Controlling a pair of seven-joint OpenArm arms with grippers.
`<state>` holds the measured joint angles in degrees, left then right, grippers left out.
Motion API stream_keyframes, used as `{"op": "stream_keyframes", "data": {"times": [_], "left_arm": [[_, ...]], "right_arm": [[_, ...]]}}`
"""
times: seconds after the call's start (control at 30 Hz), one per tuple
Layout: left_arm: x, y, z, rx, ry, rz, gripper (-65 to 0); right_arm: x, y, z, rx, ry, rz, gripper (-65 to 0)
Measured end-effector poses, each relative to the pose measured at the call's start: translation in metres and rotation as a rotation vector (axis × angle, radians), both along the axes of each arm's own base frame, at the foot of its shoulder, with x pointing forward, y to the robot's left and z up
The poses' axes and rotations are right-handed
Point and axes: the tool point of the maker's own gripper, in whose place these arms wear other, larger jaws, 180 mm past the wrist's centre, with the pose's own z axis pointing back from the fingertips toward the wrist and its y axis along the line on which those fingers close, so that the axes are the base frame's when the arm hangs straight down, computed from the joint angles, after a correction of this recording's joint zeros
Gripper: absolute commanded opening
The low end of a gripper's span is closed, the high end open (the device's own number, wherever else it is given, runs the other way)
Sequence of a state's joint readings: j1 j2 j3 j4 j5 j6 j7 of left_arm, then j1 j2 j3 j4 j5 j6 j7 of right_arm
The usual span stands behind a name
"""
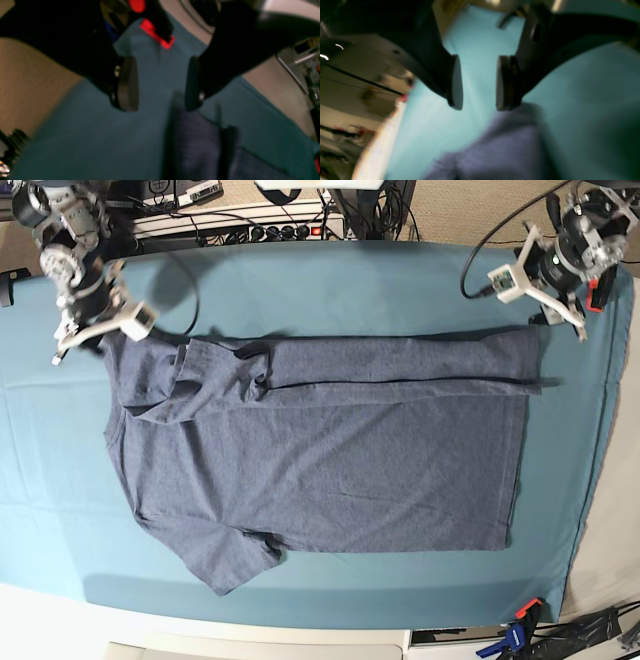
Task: Fold the T-shirt properly
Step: 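Open both grippers and raise them off the folded strip, then grasp the folded edge again with both grippers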
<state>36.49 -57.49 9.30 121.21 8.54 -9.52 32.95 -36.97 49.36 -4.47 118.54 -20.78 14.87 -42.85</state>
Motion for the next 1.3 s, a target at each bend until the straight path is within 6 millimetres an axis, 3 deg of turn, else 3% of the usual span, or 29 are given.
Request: {"op": "stream_keyframes", "data": {"times": [0.13,0.33,0.67,1.07,1.17,1.27,1.3], "left_arm": [[-0.009,-0.002,-0.002,-0.002,0.02,-0.007,-33.3],[-0.008,-0.008,-0.002,-0.027,0.01,-0.008,-33.3],[-0.008,-0.008,-0.002,-0.027,0.009,-0.008,-33.3],[-0.008,-0.008,-0.002,-0.027,0.009,-0.008,-33.3],[-0.008,-0.008,-0.002,-0.027,0.008,-0.008,-33.3],[-0.005,-0.006,0.0,-0.001,-0.009,-0.023,-33.3],[-0.004,-0.004,0.001,0.016,-0.021,-0.032,-33.3]], "right_arm": [[-0.021,0.005,-0.014,0.01,0.077,0.019,-35.4],[-0.034,0.012,-0.043,0.113,0.125,0.026,-35.4],[-0.006,-0.011,-0.056,0.115,0.054,-0.096,-35.4],[0.02,-0.01,-0.048,0.115,0.009,-0.09,-35.5],[0.019,-0.01,-0.049,0.114,0.014,-0.093,-42.0],[0.019,-0.012,-0.049,0.109,0.015,-0.098,-63.6],[0.018,-0.012,-0.049,0.108,0.017,-0.101,-65.0]]}}
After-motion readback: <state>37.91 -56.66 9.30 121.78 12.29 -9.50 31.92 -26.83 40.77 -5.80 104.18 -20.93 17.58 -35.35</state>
